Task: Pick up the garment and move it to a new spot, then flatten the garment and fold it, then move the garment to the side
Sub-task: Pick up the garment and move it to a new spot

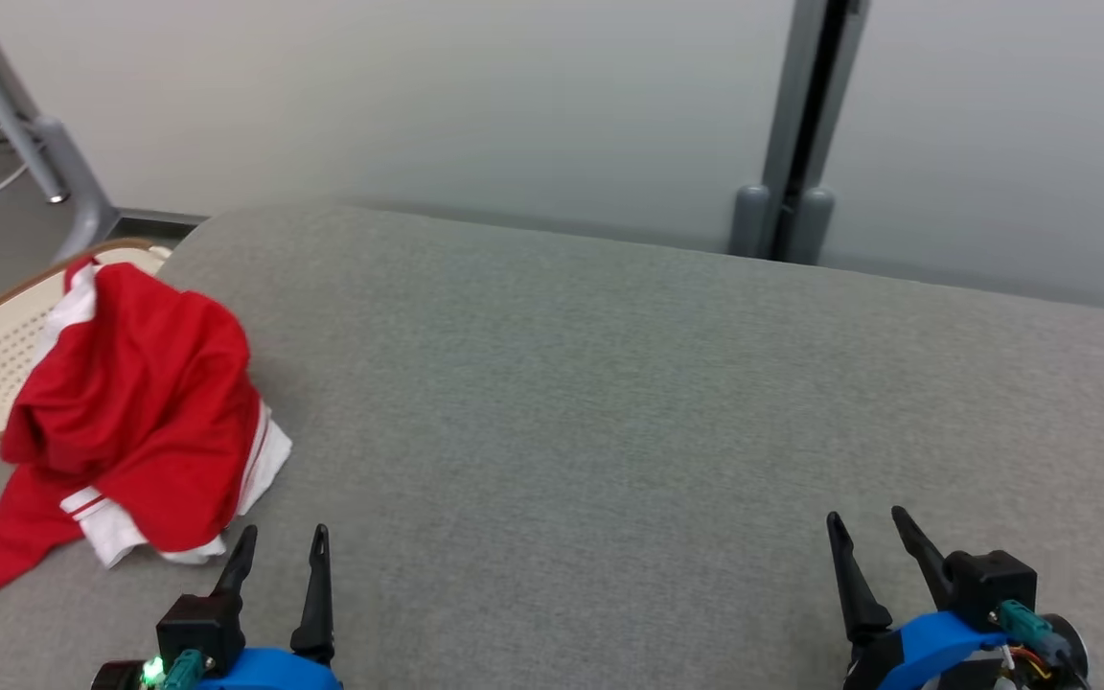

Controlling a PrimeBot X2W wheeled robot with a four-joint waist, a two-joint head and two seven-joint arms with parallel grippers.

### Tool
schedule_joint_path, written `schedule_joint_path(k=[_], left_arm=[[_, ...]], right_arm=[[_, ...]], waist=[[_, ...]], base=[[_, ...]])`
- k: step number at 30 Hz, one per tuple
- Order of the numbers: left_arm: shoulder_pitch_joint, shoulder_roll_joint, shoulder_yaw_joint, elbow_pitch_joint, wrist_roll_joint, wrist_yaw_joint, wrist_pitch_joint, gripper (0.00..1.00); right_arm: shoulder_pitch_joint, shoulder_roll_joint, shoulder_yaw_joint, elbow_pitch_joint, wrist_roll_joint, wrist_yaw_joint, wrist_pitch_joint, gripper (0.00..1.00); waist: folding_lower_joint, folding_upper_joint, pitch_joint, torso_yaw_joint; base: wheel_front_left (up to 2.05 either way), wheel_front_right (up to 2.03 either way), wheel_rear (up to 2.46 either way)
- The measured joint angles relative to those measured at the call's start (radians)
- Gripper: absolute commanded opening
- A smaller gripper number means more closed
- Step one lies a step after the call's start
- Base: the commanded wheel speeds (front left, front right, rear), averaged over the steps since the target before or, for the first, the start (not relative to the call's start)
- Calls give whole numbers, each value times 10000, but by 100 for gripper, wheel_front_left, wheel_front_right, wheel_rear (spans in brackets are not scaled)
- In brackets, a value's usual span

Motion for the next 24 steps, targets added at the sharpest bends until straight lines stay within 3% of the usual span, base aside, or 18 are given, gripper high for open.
schedule_joint_path(k=[14,18,24], left_arm=[[484,46,1166,136,-150,67,2,100],[506,31,1440,174,-267,65,0,100],[-523,324,1873,334,-640,42,0,100]], right_arm=[[-217,13,1279,384,508,0,0,100],[-240,12,1371,433,504,0,0,100],[-382,12,1517,456,167,0,-2,100]], waist=[[0,0,345,2495],[0,0,537,2686],[1,0,1113,2382]], base=[[0,0,0],[0,0,0],[0,0,0]])
